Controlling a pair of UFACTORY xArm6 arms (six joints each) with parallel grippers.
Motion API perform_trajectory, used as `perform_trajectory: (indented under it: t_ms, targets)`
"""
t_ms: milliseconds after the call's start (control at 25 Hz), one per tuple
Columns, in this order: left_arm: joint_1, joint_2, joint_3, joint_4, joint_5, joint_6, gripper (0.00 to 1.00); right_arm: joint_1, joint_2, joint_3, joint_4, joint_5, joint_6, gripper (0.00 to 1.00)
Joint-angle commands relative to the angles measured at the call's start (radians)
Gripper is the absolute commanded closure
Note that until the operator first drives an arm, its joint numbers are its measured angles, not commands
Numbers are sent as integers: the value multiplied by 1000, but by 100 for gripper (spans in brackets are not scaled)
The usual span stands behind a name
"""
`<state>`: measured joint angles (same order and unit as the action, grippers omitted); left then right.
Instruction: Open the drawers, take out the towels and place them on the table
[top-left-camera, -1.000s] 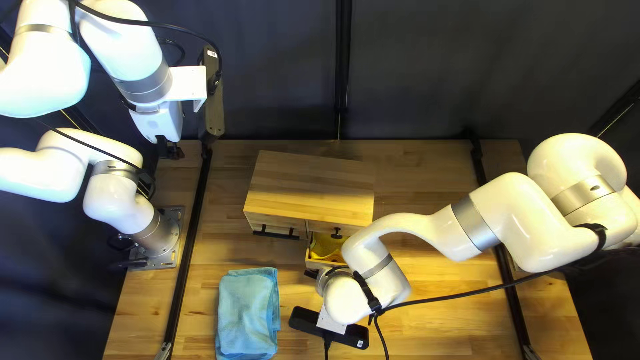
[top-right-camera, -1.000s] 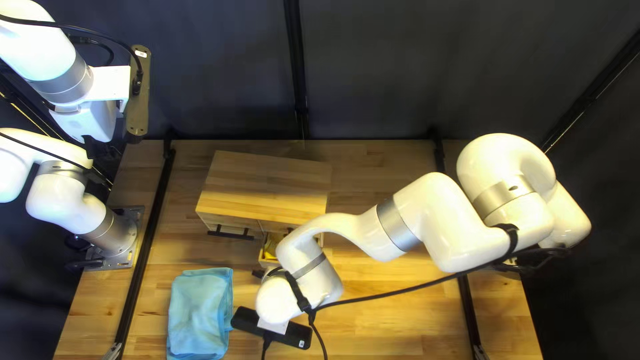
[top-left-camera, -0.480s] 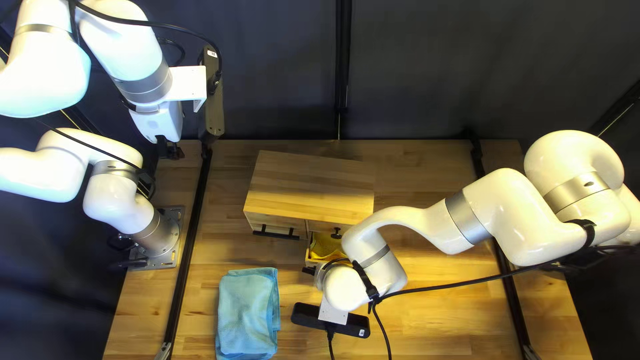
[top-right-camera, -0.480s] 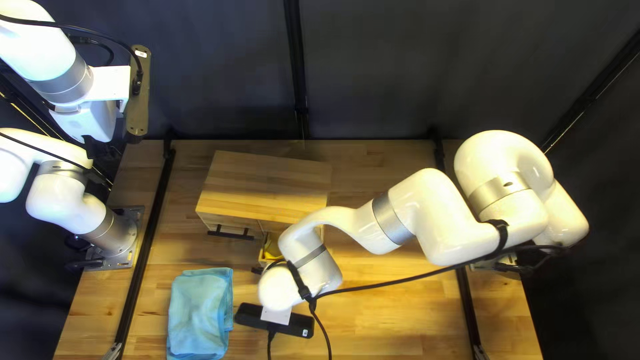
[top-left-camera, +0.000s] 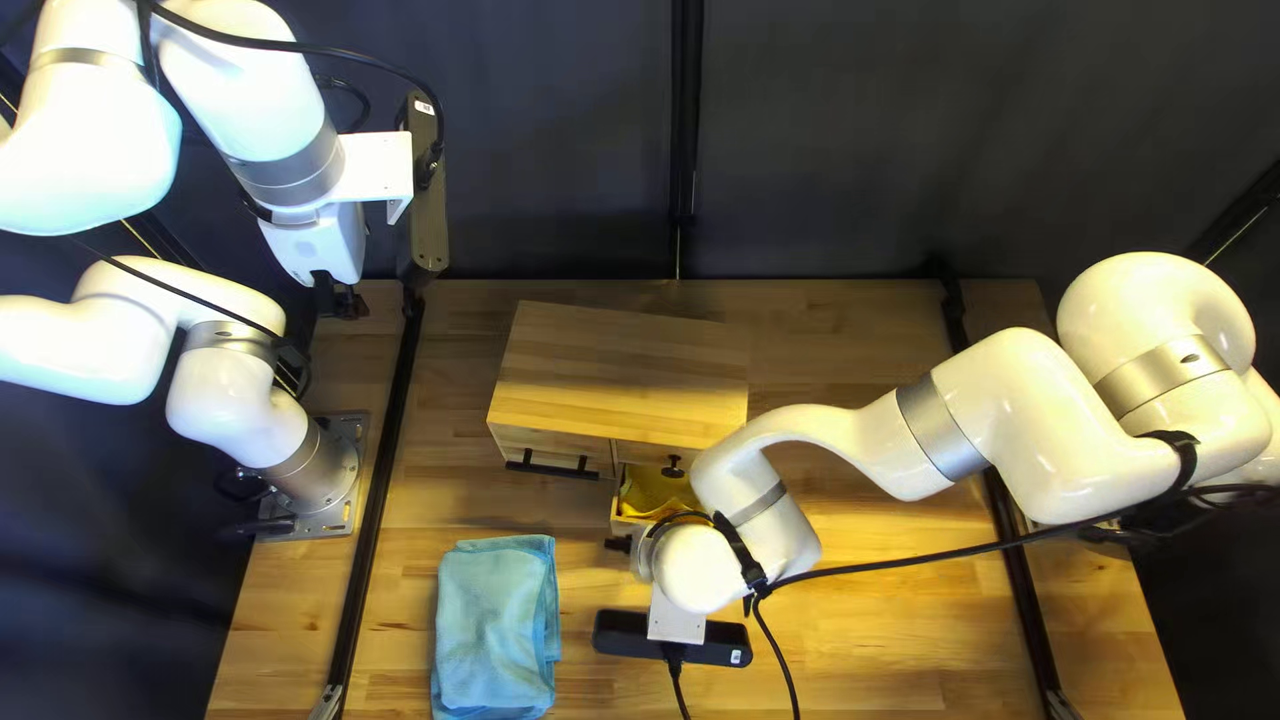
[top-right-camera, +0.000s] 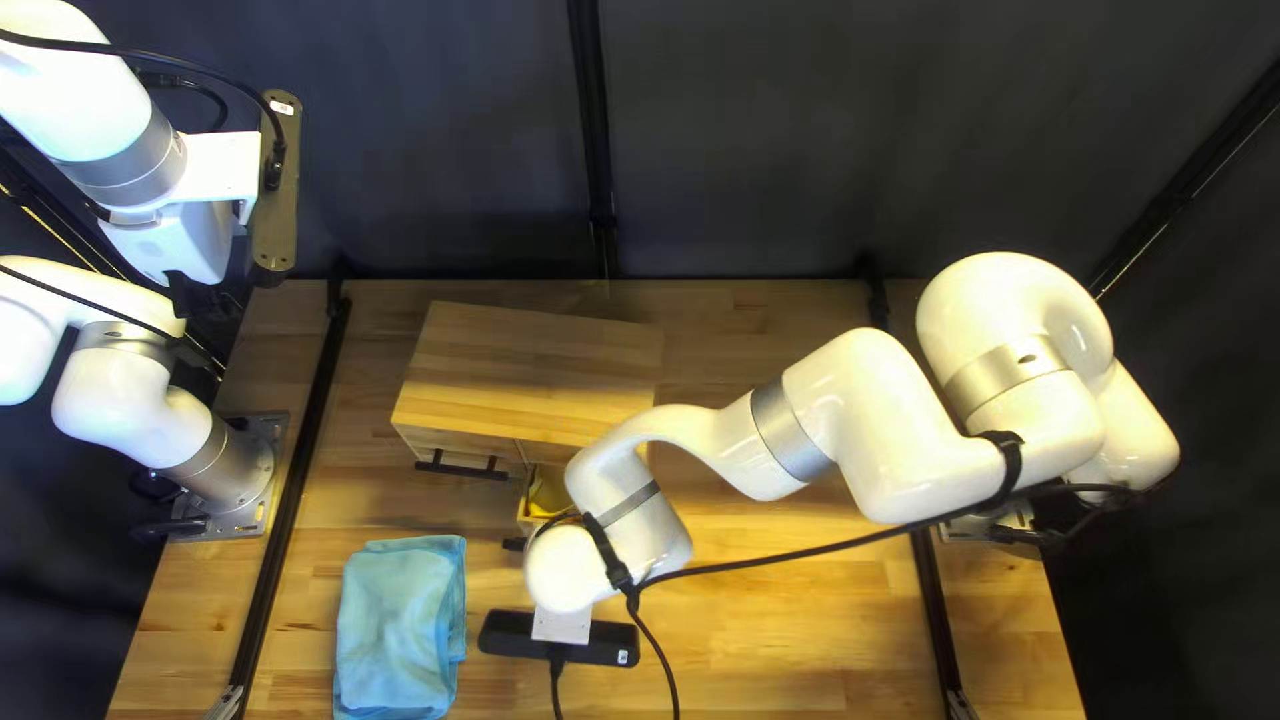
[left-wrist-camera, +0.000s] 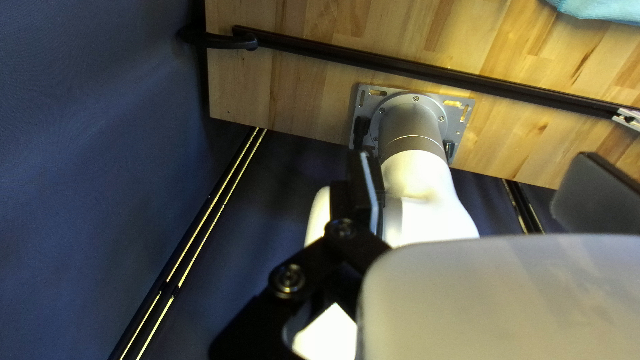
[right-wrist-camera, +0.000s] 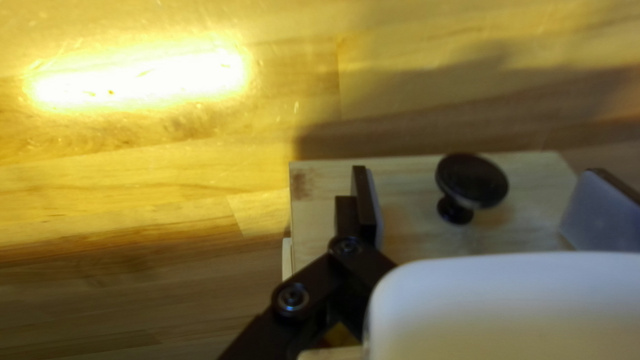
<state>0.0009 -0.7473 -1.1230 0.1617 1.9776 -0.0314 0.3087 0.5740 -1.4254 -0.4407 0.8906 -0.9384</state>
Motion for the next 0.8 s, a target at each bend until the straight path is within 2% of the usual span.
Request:
perform_trajectory:
  t_ms: [40, 160, 200, 240, 360, 400, 440, 480, 520, 800]
  targets:
    - [0, 0, 0, 0, 0, 0, 0, -5, -6, 10, 3, -13, -24, 0]
    - [0, 0, 0, 0, 0, 0, 0, -13, -4, 14, 13, -21, -49, 1]
    - [0, 0, 0, 0, 0, 0, 0, -17, -4, 18, 19, -26, -60, 9]
    - [0, 0, 0, 0, 0, 0, 0, -19, -4, 20, 24, -29, -67, 12]
    - [0, 0, 0, 0, 0, 0, 0, -24, 5, 15, 42, -32, -94, 16]
    - [0, 0, 0, 0, 0, 0, 0, -24, 11, 9, 48, -29, -104, 25]
    - [0, 0, 0, 0, 0, 0, 0, -25, 14, 5, 50, -28, -109, 47]
    - [0, 0, 0, 0, 0, 0, 0, -25, 22, -3, 53, -26, -116, 88]
    - [0, 0, 0, 0, 0, 0, 0, -24, 27, -10, 55, -23, -120, 100]
    - [0, 0, 0, 0, 0, 0, 0, -25, 37, -28, 60, -7, -137, 100]
